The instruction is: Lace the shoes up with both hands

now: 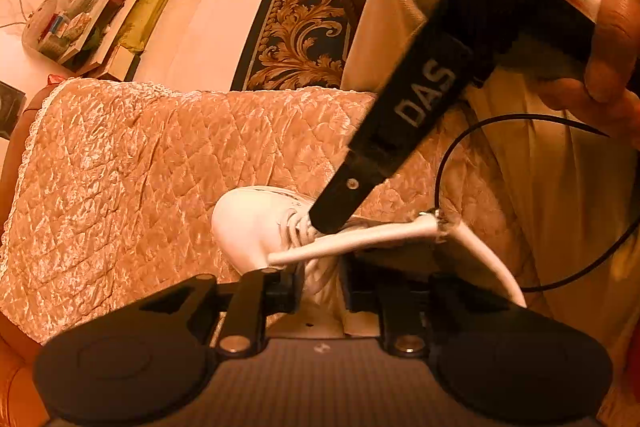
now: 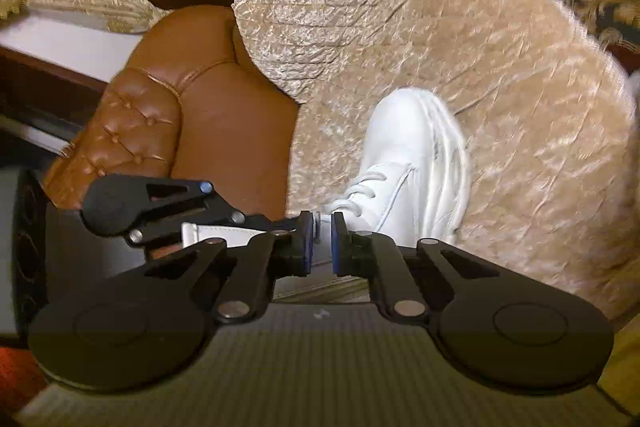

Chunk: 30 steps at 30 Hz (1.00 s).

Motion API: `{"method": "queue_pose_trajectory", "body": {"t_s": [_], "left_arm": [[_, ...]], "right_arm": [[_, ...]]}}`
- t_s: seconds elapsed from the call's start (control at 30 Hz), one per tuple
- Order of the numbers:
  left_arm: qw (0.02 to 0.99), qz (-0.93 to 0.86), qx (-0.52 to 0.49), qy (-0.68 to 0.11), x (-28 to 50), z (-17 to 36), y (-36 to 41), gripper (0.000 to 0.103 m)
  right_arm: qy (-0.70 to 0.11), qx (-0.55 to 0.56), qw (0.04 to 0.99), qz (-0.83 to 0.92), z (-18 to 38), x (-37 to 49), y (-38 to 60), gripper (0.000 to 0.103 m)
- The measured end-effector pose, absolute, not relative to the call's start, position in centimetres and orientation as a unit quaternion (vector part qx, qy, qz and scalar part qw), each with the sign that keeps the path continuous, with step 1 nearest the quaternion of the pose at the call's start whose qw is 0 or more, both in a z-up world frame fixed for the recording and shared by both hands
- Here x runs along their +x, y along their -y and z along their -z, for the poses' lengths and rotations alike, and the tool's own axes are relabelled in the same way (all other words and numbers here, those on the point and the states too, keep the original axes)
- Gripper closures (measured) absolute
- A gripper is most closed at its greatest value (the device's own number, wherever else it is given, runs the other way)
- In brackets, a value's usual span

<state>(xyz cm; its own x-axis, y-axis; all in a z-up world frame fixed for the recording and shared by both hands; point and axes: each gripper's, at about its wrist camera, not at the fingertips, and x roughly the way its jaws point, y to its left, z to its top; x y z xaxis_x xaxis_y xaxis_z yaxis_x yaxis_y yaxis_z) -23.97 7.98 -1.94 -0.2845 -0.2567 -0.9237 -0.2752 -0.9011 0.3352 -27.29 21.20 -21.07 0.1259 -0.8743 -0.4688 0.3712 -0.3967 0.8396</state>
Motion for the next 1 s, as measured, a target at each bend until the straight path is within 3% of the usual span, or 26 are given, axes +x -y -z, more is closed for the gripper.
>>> {"method": "queue_pose_trajectory", "body": {"t_s": [0.1,0.17,0.5,0.67,1.0], "left_arm": [[0.001,-0.77,-0.598,-0.221,-24.1,1.9,-7.9,0.072],[-0.002,-0.77,-0.598,-0.223,-24.1,1.9,-7.8,0.063],[-0.017,-0.779,-0.591,-0.209,-24.1,1.4,-7.5,0.059],[-0.022,-0.779,-0.591,-0.206,-24.0,1.4,-7.3,0.055],[-0.029,-0.782,-0.59,-0.201,-24.0,1.3,-7.0,0.049]], "right_arm": [[0.158,0.52,0.518,0.661,19.4,-26.1,-20.8,0.094],[0.072,0.46,0.538,0.703,17.9,-24.2,-20.0,0.096],[-0.085,0.338,0.524,0.777,15.7,-21.7,-20.0,0.098],[-0.102,0.292,0.496,0.812,14.1,-22.2,-21.1,0.098],[-0.061,0.283,0.459,0.84,12.6,-26.4,-23.0,0.098]]}}
